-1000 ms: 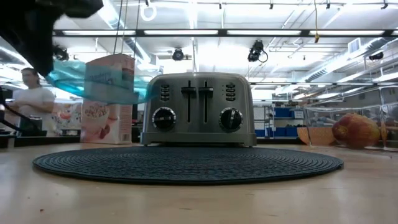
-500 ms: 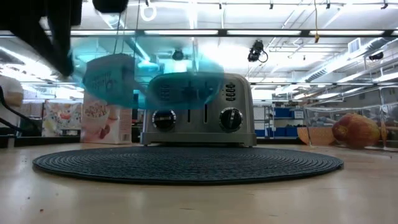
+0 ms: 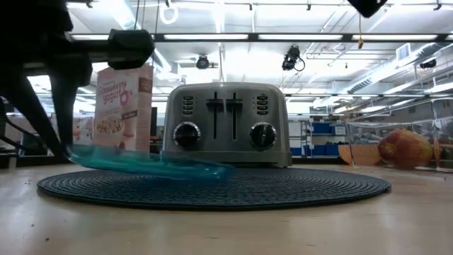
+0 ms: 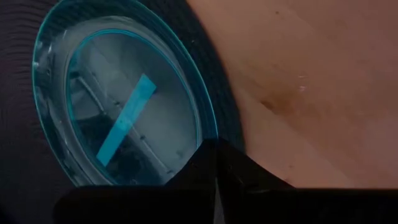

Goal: Arrange a breakfast setting
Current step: Put the blue plate on the blue table mat, then put the yellow spoon on the blue table mat

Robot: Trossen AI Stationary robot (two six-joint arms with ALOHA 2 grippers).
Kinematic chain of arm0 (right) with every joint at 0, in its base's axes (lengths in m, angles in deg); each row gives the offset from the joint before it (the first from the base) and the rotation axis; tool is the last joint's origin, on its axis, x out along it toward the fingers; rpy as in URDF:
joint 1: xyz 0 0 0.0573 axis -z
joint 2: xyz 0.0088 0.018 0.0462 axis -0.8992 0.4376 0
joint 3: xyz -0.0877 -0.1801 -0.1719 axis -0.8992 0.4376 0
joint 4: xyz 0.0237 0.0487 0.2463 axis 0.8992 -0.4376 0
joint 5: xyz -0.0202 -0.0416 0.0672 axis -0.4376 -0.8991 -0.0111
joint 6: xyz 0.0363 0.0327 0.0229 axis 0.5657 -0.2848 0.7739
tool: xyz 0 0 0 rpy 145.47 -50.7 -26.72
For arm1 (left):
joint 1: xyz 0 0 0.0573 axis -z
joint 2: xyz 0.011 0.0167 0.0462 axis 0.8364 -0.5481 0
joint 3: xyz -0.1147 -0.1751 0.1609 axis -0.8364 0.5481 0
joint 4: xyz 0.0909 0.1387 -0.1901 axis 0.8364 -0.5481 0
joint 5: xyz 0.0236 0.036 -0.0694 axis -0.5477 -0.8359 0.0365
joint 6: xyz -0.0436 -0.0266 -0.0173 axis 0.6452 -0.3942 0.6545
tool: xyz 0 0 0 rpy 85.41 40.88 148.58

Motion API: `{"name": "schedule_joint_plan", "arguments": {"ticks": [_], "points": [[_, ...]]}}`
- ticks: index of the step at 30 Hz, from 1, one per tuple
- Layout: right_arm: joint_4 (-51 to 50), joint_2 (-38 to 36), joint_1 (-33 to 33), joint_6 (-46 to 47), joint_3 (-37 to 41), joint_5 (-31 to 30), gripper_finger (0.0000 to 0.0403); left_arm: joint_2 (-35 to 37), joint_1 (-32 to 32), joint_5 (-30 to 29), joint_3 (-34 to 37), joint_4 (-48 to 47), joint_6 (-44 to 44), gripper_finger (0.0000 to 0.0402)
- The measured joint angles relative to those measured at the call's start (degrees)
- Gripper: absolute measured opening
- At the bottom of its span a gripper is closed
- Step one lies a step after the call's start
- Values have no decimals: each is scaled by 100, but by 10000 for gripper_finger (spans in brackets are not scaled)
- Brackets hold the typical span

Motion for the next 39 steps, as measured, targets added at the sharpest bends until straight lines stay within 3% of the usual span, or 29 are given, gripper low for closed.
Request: {"name": "schedule_joint_plan", "arguments": {"ticks": [10, 23, 34, 39], "points": [[31, 179, 171, -5, 2, 146, 180, 3, -57, 134, -1, -188, 602, 15], [-192, 75, 249, -60, -95, 601, 185, 36, -106, 499, 0, -526, 1183, 99], [-2718, 67, 310, -888, -2197, 504, 185, 892, -86, 587, -4, -1065, 2294, 150], [-3656, 70, 310, -715, -3261, 539, 185, 1524, -140, 629, -2, -1274, 3473, 180]]}}
